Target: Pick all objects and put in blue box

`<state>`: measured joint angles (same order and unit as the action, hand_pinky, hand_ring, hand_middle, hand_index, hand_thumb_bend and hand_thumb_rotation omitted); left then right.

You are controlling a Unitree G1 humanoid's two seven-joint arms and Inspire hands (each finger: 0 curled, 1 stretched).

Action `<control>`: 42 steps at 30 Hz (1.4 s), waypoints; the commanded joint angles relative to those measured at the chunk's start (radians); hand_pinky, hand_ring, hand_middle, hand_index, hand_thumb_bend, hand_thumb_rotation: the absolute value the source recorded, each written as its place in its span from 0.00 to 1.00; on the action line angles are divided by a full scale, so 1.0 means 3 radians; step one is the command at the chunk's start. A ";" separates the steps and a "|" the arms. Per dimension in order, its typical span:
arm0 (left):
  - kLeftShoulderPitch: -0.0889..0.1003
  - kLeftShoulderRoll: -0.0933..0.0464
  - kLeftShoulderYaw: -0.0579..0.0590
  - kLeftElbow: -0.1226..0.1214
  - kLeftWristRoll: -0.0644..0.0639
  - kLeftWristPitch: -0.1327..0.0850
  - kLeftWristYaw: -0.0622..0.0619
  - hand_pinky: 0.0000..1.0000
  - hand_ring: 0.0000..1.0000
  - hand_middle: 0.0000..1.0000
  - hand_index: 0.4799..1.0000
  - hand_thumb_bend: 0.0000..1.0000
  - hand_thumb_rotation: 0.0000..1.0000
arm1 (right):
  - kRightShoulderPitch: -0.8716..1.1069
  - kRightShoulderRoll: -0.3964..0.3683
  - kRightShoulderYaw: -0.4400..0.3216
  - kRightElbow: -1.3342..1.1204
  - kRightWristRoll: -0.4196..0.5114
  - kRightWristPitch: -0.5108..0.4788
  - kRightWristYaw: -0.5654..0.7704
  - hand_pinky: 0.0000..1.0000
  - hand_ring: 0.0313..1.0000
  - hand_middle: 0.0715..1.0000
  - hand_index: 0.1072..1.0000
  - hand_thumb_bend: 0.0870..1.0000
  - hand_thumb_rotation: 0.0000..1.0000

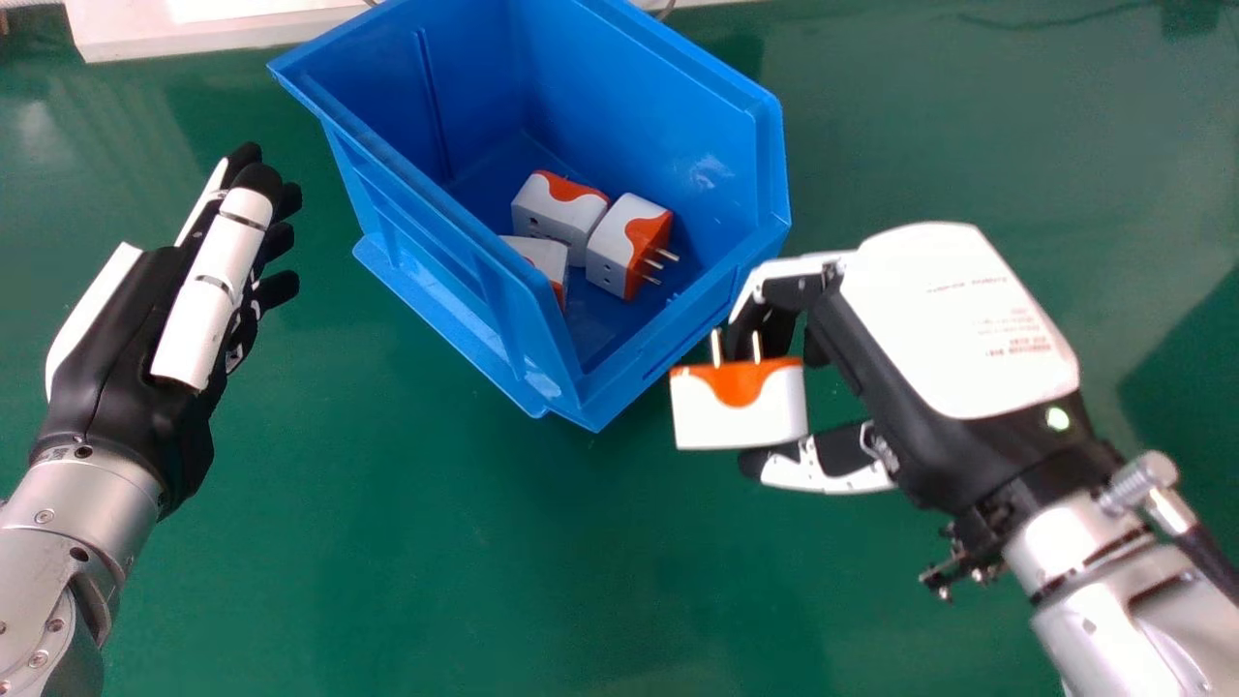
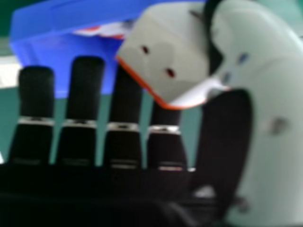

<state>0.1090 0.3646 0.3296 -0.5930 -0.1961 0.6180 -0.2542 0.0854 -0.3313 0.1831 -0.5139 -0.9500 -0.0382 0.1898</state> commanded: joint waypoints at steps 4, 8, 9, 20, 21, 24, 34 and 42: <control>0.0033 0.0033 0.0034 -0.0090 -0.0021 -0.0047 0.0001 0.94 0.98 0.97 1.00 0.43 1.00 | -0.0382 0.0115 0.0055 0.0137 -0.0098 0.0081 -0.0101 0.34 0.41 0.48 0.44 0.45 0.00; 0.0062 0.0026 0.0033 -0.0098 -0.0014 -0.0070 0.0001 0.94 0.97 0.97 1.00 0.43 1.00 | -0.0693 0.0182 0.0113 0.0372 -0.0120 0.0107 -0.0168 0.34 0.42 0.49 0.44 0.45 0.00; 0.0074 0.0023 0.0033 -0.0101 -0.0013 -0.0079 0.0002 0.94 0.97 0.96 1.00 0.43 1.00 | -0.0779 0.0199 0.0127 0.0440 -0.0121 0.0116 -0.0180 0.34 0.42 0.49 0.44 0.45 0.00; 0.0165 0.0004 0.0036 -0.0105 -0.0018 -0.0165 -0.0004 0.94 0.97 0.96 1.00 0.43 1.00 | -0.1416 0.0288 0.0322 0.1010 -0.0155 0.0192 -0.0267 0.34 0.42 0.50 0.45 0.45 0.00; 0.0172 0.0004 0.0039 -0.0100 -0.0020 -0.0176 -0.0007 0.93 0.97 0.96 1.00 0.43 1.00 | -0.1478 0.0299 0.0348 0.1094 -0.0164 0.0194 -0.0298 0.34 0.42 0.50 0.45 0.45 0.00; 0.0196 0.0004 0.0047 -0.0083 -0.0028 -0.0208 -0.0017 0.93 0.97 0.96 1.00 0.43 1.00 | -0.1731 0.0346 0.0452 0.1421 -0.0207 0.0210 -0.0406 0.34 0.42 0.50 0.45 0.45 0.00; 0.0287 -0.0013 0.0072 -0.0057 -0.0047 -0.0313 -0.0037 0.93 0.97 0.97 1.00 0.42 1.00 | -0.2573 0.0507 0.0758 0.2618 -0.0225 0.0184 -0.0828 0.34 0.42 0.50 0.44 0.45 0.00; 0.0361 -0.0029 0.0076 -0.0118 -0.0053 -0.0319 -0.0021 0.93 0.97 0.97 1.00 0.42 1.00 | -0.3186 0.0638 0.0927 0.3473 -0.0134 0.0191 -0.0984 0.33 0.42 0.50 0.45 0.45 0.00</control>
<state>0.2136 0.3578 0.3416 -0.6021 -0.1992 0.5428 -0.2603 -0.8023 -0.1563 0.4630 0.5178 -1.0047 0.0136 -0.0840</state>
